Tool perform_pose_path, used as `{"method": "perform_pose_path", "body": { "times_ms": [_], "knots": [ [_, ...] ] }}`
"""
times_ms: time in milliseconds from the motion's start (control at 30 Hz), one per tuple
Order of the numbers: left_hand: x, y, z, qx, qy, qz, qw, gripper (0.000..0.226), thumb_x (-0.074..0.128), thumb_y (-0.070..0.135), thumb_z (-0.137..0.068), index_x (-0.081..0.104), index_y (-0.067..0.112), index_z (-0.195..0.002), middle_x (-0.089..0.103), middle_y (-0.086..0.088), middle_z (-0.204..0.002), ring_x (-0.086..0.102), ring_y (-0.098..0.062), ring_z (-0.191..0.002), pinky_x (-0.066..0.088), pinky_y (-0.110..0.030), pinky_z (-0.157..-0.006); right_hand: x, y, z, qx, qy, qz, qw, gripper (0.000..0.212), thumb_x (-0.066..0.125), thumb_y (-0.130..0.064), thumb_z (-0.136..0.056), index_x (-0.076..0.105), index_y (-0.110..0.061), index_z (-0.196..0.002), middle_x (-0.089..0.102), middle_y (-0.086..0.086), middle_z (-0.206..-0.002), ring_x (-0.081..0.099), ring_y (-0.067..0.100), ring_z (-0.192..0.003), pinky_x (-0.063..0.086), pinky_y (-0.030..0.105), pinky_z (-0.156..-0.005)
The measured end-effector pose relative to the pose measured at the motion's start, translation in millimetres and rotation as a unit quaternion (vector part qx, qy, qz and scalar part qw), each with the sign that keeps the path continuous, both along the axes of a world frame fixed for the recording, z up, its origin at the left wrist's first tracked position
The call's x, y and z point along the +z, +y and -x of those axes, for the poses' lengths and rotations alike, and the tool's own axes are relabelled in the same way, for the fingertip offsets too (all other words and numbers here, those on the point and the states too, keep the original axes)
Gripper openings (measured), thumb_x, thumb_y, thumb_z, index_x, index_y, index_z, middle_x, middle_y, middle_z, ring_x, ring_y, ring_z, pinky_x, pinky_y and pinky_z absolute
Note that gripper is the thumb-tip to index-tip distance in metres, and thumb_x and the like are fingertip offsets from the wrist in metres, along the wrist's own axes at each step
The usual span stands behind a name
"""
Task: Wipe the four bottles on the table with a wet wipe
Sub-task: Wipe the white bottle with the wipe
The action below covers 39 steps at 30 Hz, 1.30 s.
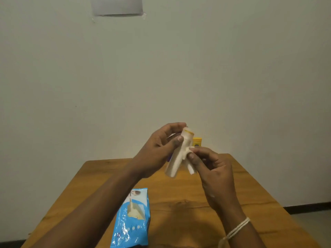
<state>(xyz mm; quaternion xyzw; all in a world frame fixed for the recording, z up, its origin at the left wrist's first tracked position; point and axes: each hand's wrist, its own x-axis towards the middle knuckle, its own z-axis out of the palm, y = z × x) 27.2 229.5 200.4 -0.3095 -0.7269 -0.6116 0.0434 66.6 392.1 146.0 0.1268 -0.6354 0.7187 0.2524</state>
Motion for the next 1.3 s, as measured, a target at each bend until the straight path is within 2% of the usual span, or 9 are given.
{"method": "perform_pose_path", "body": {
  "times_ms": [167, 333, 433, 633, 767, 900, 1033, 1167, 1300],
  "knots": [
    [5.0, 12.2, -7.9, 0.000, -0.026, -0.007, 1.000, 0.048, 0.055, 0.032, -0.095, 0.052, 0.018, -0.141, 0.068, 0.002, -0.127, 0.068, -0.024, -0.111, 0.061, -0.037, -0.086, 17.2, -3.9, 4.5, -0.099, 0.103, -0.025, 0.989, 0.017, 0.072, -0.014, -0.087, 0.076, -0.012, -0.104, 0.074, 0.000, -0.102, 0.070, 0.015, -0.099, 0.062, 0.026, -0.075],
    [14.2, 0.8, 0.3, 0.025, -0.002, 0.046, 0.999, 0.041, 0.069, 0.015, -0.093, 0.061, 0.020, -0.133, 0.074, 0.000, -0.118, 0.068, -0.024, -0.112, 0.059, -0.046, -0.092, 16.1, 5.2, 9.6, -0.152, 0.151, -0.133, 0.968, 0.025, 0.068, -0.019, -0.090, 0.073, -0.012, -0.114, 0.065, -0.003, -0.112, 0.065, 0.013, -0.108, 0.061, 0.023, -0.080],
    [15.4, -0.6, 3.1, 0.033, -0.027, -0.009, 0.999, 0.035, 0.063, 0.006, -0.095, 0.064, 0.013, -0.129, 0.076, -0.011, -0.110, 0.071, -0.030, -0.105, 0.060, -0.040, -0.089, -1.2, 2.6, 1.5, -0.180, 0.164, -0.224, 0.944, 0.027, 0.070, -0.025, -0.087, 0.074, -0.012, -0.110, 0.065, -0.003, -0.109, 0.063, 0.006, -0.103, 0.059, 0.018, -0.080],
    [16.2, -3.3, 7.9, 0.083, -0.100, -0.100, 0.986, 0.028, 0.065, 0.002, -0.093, 0.069, 0.010, -0.120, 0.076, -0.011, -0.109, 0.072, -0.027, -0.106, 0.062, -0.036, -0.081, -27.5, -2.5, -8.2, -0.200, 0.209, -0.348, 0.892, 0.027, 0.079, -0.015, -0.079, 0.073, -0.007, -0.105, 0.067, 0.006, -0.105, 0.060, 0.010, -0.103, 0.062, 0.027, -0.081],
    [19.0, 8.0, 2.1, 0.085, -0.090, -0.050, 0.991, 0.026, 0.063, 0.000, -0.095, 0.069, 0.004, -0.120, 0.077, -0.014, -0.102, 0.074, -0.022, -0.090, 0.061, -0.030, -0.071, 25.5, -3.1, 14.0, -0.230, 0.224, -0.308, 0.895, 0.021, 0.072, -0.006, -0.087, 0.073, -0.007, -0.108, 0.067, 0.008, -0.103, 0.063, 0.016, -0.093, 0.058, 0.026, -0.076],
    [32.6, 8.5, 3.9, 0.125, -0.094, -0.076, 0.985, 0.025, 0.070, 0.010, -0.091, 0.071, 0.006, -0.116, 0.077, -0.009, -0.100, 0.075, -0.017, -0.084, 0.059, -0.026, -0.065, 29.8, -4.2, 13.6, -0.201, 0.223, -0.310, 0.902, 0.027, 0.071, -0.012, -0.090, 0.070, -0.011, -0.118, 0.067, 0.005, -0.109, 0.061, 0.011, -0.099, 0.058, 0.025, -0.078],
    [29.5, 4.8, 10.7, 0.182, -0.150, -0.115, 0.965, 0.020, 0.068, 0.011, -0.094, 0.070, 0.004, -0.113, 0.074, -0.018, -0.107, 0.075, -0.029, -0.090, 0.064, -0.041, -0.074, -2.4, 1.7, 1.7, -0.181, 0.226, -0.321, 0.901, 0.026, 0.070, -0.018, -0.088, 0.072, -0.007, -0.111, 0.069, 0.007, -0.109, 0.064, 0.015, -0.103, 0.060, 0.027, -0.082],
    [23.1, 3.5, 13.9, 0.197, -0.214, -0.177, 0.940, 0.020, 0.063, 0.009, -0.097, 0.067, 0.007, -0.117, 0.072, -0.018, -0.113, 0.075, -0.034, -0.093, 0.063, -0.045, -0.078, -1.7, 8.3, 2.7, -0.238, 0.170, -0.162, 0.943, 0.021, 0.069, -0.018, -0.089, 0.073, -0.009, -0.107, 0.071, -0.001, -0.104, 0.066, 0.005, -0.098, 0.054, 0.010, -0.074],
    [21.0, 11.0, 13.2, 0.167, -0.237, -0.247, 0.925, 0.032, 0.063, 0.001, -0.095, 0.061, 0.005, -0.126, 0.070, -0.017, -0.116, 0.076, -0.030, -0.092, 0.063, -0.038, -0.071, 4.7, -6.9, 8.1, -0.234, 0.074, 0.039, 0.969, 0.019, 0.070, -0.018, -0.089, 0.070, -0.021, -0.107, 0.072, -0.003, -0.107, 0.069, 0.007, -0.100, 0.059, 0.014, -0.070]
  ]
}}
